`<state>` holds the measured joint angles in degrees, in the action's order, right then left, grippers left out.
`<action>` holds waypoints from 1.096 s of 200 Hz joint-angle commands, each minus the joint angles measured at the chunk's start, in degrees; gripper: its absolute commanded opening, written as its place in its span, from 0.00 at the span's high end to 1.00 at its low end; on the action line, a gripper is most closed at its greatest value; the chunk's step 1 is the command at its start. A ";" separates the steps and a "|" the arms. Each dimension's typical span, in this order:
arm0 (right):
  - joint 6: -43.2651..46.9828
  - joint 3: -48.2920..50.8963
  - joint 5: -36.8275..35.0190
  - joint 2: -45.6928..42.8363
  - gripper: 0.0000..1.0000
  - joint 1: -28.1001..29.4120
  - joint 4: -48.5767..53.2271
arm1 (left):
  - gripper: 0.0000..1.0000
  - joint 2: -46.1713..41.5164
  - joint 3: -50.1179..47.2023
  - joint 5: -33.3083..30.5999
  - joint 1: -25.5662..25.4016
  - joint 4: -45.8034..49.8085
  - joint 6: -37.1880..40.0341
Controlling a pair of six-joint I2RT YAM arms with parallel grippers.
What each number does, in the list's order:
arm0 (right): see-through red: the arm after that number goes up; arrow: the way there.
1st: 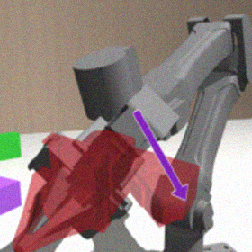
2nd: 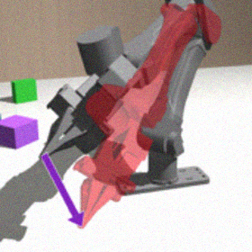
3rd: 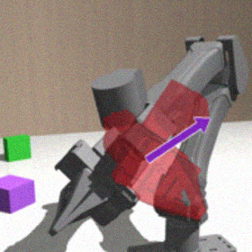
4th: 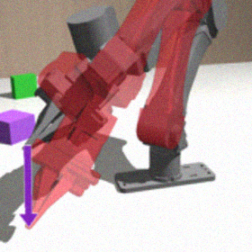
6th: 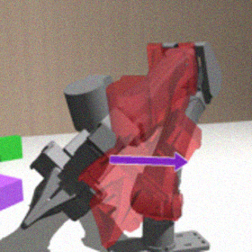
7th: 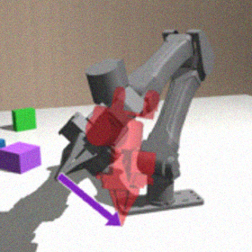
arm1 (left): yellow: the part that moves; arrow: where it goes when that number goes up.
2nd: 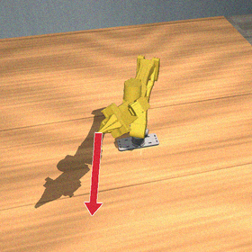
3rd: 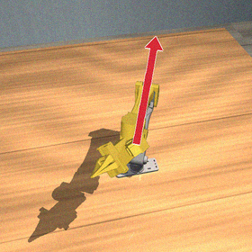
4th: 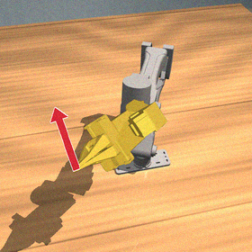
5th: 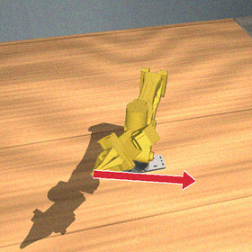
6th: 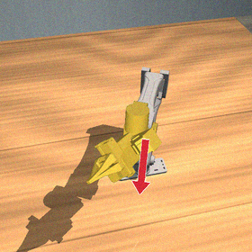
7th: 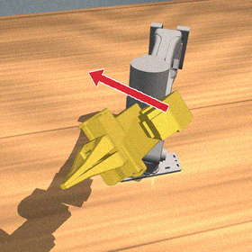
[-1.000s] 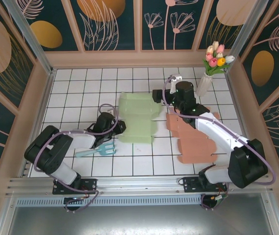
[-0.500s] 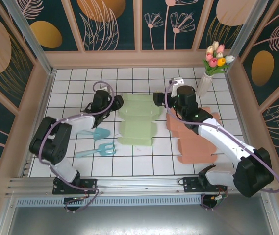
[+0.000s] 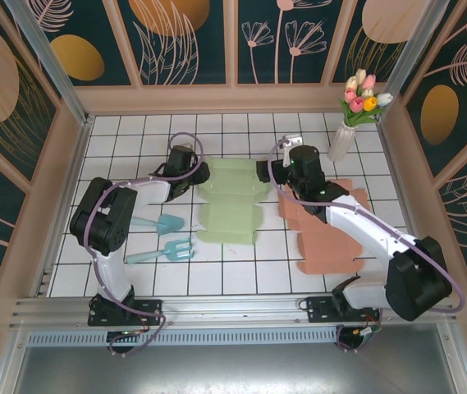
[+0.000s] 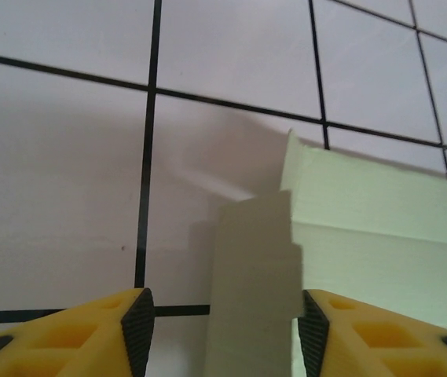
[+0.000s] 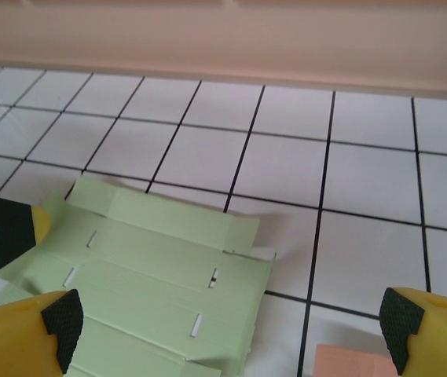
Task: Fold the paper box
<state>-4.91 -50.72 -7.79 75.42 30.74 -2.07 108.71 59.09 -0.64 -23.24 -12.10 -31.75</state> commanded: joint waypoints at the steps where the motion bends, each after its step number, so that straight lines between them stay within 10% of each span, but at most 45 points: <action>1: 1.42 -2.08 2.39 1.53 0.01 0.28 0.31 | 0.54 1.06 0.14 2.85 0.04 -0.50 1.95; 27: 6.12 -2.75 3.66 4.97 0.02 0.28 -2.54 | 1.00 0.79 1.99 5.82 0.04 -0.55 3.19; 62: 23.30 -8.77 10.02 9.50 0.03 0.28 -2.44 | 1.00 -7.16 -1.43 3.59 -0.04 -4.66 5.57; 134: 58.95 -37.62 27.42 20.41 0.21 -1.44 31.01 | 1.00 -29.80 -28.04 8.10 -0.57 -42.06 23.51; 219: 69.59 -51.13 30.65 27.75 0.39 -3.22 50.00 | 1.00 -31.05 -36.62 13.68 -1.19 -57.52 26.98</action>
<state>60.62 -96.84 20.56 101.03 27.83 37.85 78.04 22.79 10.74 -23.90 -62.81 -6.96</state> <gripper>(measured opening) 0.653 0.068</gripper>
